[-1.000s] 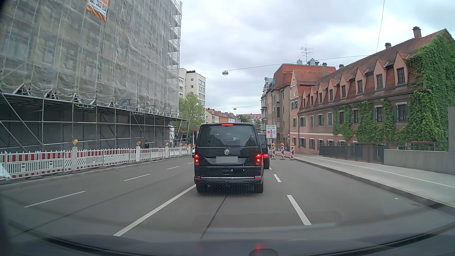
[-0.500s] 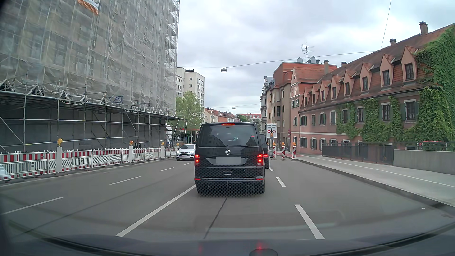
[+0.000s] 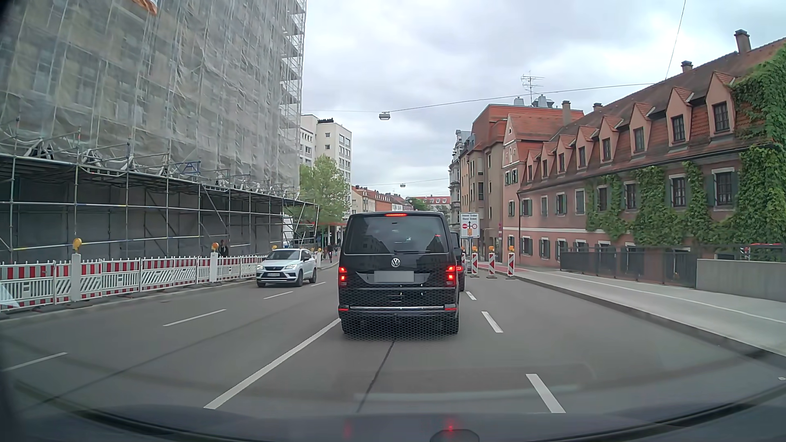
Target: Follow the waypoints while adhering to traffic rules and regulations
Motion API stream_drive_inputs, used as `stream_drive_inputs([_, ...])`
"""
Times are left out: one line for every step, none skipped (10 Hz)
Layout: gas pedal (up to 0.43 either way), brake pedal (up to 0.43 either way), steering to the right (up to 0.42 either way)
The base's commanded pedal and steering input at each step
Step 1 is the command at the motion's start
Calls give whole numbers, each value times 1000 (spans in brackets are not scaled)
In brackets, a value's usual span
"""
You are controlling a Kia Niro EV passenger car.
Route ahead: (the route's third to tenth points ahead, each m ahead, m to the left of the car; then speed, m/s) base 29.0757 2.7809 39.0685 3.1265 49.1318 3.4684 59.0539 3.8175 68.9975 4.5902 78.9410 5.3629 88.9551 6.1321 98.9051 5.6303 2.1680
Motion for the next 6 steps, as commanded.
stream_drive_inputs([0, 134, 10])
stream_drive_inputs([0, 116, 10])
stream_drive_inputs([0, 79, 11])
stream_drive_inputs([0, 61, 10])
stream_drive_inputs([0, 55, 11])
stream_drive_inputs([0, 55, 11])
